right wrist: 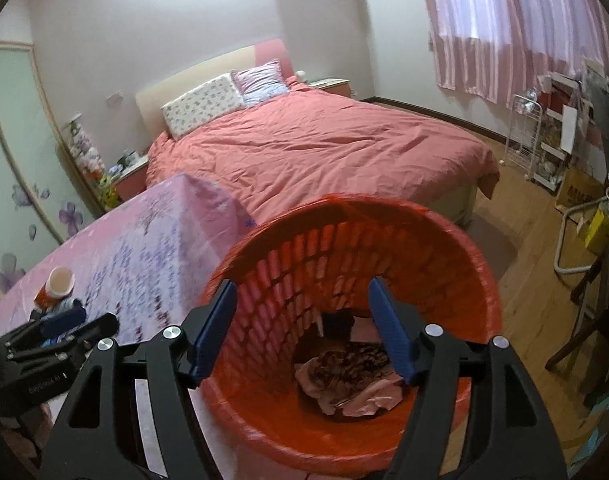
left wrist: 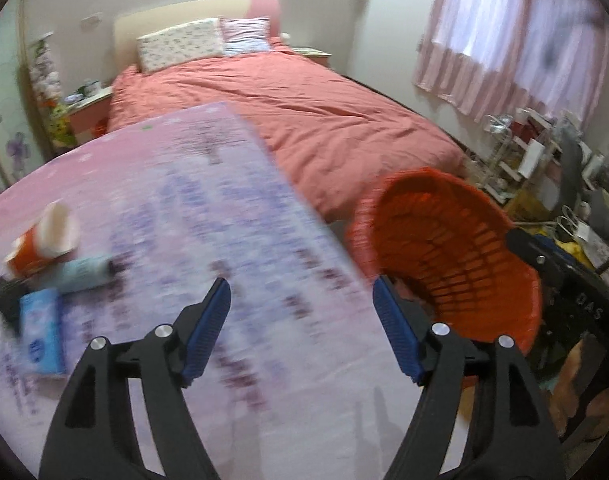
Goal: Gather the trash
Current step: 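Carry both items over the orange basket and open both grippers, then grasp the black mesh pad with the left gripper while the right grasps the tissue pack, then lift the black mesh pad and blue tissue pack off the bed with both grippers, then drop the tissue pack and mesh pad into the orange basket with both grippers, then move both open grippers to the red cup and light blue tube on the bed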
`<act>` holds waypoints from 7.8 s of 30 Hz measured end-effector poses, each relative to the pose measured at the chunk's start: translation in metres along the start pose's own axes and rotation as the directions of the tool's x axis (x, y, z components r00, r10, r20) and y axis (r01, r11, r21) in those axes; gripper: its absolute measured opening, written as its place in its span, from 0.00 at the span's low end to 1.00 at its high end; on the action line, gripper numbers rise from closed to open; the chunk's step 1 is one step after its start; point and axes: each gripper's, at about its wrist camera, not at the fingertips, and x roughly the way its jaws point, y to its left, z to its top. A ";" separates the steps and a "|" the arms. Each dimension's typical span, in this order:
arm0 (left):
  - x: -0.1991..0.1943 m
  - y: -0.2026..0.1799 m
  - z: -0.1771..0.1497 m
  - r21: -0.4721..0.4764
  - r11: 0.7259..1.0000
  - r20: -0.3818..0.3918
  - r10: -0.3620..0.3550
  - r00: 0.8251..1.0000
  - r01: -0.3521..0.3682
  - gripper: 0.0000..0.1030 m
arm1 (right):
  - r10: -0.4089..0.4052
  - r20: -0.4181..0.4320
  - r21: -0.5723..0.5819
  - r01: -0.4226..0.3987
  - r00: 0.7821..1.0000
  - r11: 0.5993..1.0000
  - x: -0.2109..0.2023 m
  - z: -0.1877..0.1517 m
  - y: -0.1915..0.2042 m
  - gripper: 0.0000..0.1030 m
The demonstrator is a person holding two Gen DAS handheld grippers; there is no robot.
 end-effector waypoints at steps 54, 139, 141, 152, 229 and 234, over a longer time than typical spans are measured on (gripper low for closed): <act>-0.076 0.330 -0.084 -0.347 0.874 -0.078 0.336 0.939 -0.341 0.20 | 0.280 -0.325 -0.327 -0.385 0.903 0.863 0.047 -0.097 0.329 0.47; -0.089 0.319 -0.106 -0.291 0.892 -0.049 0.348 0.936 -0.346 0.26 | 0.205 -0.273 -0.257 -0.276 0.940 0.926 0.057 -0.080 0.248 0.52; -0.088 0.317 -0.105 -0.295 0.888 -0.051 0.355 0.934 -0.353 0.23 | 0.201 -0.271 -0.269 -0.274 0.941 0.923 0.056 -0.081 0.250 0.48; -0.104 0.300 -0.095 -0.255 0.893 -0.004 0.383 0.924 -0.372 0.07 | 0.226 -0.192 -0.274 -0.273 0.955 0.922 0.025 -0.069 0.235 0.46; -0.001 -0.021 0.014 0.098 0.995 0.096 0.002 0.995 -0.012 0.78 | -0.057 0.032 0.040 0.056 0.998 0.998 -0.006 -0.006 -0.019 0.71; -0.026 0.035 -0.007 0.086 0.988 0.104 0.121 0.987 -0.131 0.80 | -0.042 0.037 -0.010 0.042 0.998 0.999 -0.007 -0.016 0.001 0.78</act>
